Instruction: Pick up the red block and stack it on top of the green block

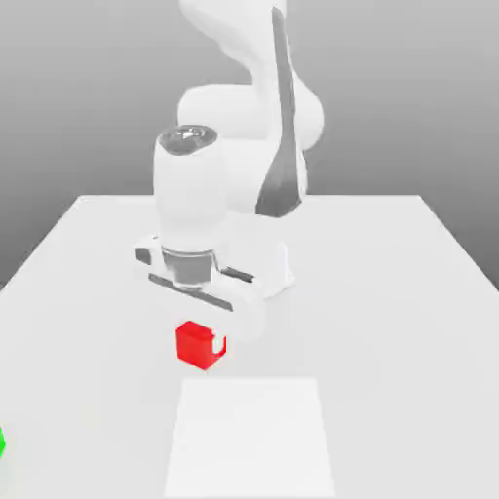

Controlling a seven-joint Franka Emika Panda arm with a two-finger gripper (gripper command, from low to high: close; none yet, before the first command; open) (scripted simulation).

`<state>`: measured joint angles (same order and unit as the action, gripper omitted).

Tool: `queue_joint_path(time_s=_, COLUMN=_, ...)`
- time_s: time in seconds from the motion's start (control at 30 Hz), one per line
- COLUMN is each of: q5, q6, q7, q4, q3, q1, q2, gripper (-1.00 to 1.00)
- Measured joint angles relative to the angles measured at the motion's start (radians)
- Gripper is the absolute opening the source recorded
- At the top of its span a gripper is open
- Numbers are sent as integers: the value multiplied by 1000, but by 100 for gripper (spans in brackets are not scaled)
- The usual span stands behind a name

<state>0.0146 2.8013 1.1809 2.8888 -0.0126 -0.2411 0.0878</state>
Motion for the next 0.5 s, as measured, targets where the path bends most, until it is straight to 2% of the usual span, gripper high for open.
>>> queue_joint_path(time_s=0.5, q5=66, q6=-241, q7=299, q4=-539, q3=-135, q1=-171, q2=-302, gripper=-100)
